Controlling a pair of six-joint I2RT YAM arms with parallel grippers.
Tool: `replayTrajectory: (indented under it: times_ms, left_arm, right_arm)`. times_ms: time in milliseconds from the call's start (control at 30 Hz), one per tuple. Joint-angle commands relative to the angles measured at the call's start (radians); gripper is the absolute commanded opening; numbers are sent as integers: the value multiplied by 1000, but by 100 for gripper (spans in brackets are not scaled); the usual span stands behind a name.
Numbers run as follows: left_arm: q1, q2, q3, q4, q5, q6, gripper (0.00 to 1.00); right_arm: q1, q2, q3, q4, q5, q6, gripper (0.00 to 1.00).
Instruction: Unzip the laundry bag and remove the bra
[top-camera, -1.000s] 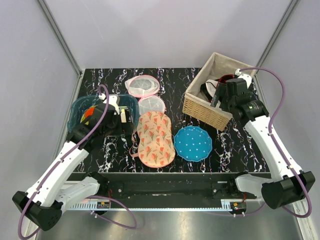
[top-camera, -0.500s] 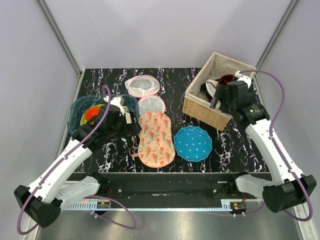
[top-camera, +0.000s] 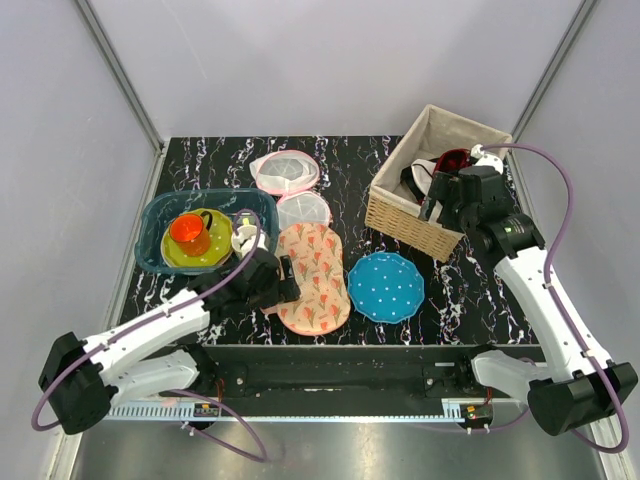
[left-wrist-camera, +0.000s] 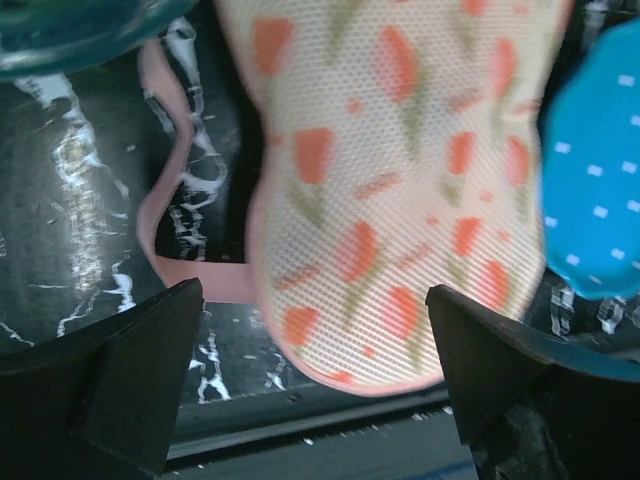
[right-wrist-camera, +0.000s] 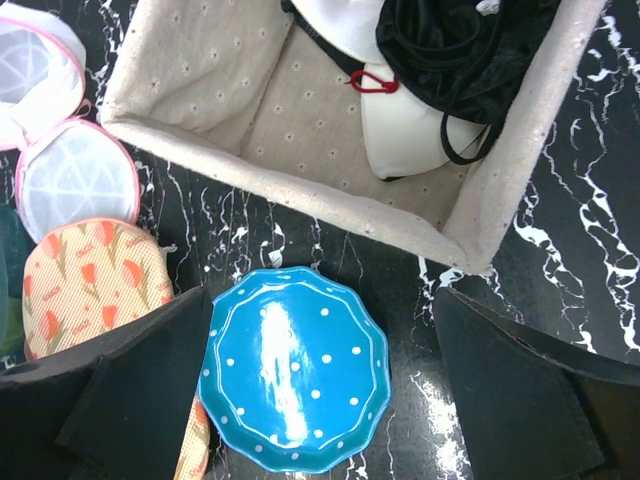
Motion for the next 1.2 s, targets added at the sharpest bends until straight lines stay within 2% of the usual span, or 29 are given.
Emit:
replayTrajectory:
  times_ms: [0,33,167,233,267,300,467,600,700,733,900,1000,1067,1100,1133,1167]
  left_arm:
    - [39,6,-139,189,-90,-47,95]
    - [48,27,-156,262,-87,-42,93]
    - [85,153,-158,390,7,-3,79]
    - [85,210,-153,455,77,25,53]
    - [86,225,-140,453,103,37,34]
    - [85,230,-123,441,141,57,0]
    - [79,123,21,299,192,111,0]
    - [79,52,185,161,192,145,0]
    - [79,40,282,104,188,146,0]
    - [79,41,302,96,186,142,0]
    - [79,92,396,108,171,85,0]
    - [79,135,417,101,146,44,0]
    - [68,142,401,113,127,-8,0]
    - [53,133,372,186,60,-86,0]
    - [15,121,273,238,19,-131,0]
    - [5,110,224,301,19,-177,0]
  right_arm:
    - [-1,-12,-9,32,-61,-4,100]
    - [-1,-9,-9,31,-78,-6,100]
    - [-1,16,-12,23,-98,0,100]
    - [-1,16,-12,25,-139,-12,100]
    - [-1,22,-6,19,-172,-29,100]
    - [-1,28,5,11,-202,-39,100]
    - [5,47,1,-41,-385,-81,100]
    - [34,27,-64,-49,-393,-24,100]
    - [74,1,-101,-29,-410,43,100]
    - [92,-30,-108,-23,-343,139,100]
    - [296,-146,-248,192,-322,336,100]
    - [382,-113,-251,198,-249,370,100]
    - [393,-79,-254,195,-250,393,100]
    - [402,-71,-269,195,-224,411,100]
    - [402,-76,-282,184,-200,471,100]
    - [402,-85,-300,187,-175,499,100]
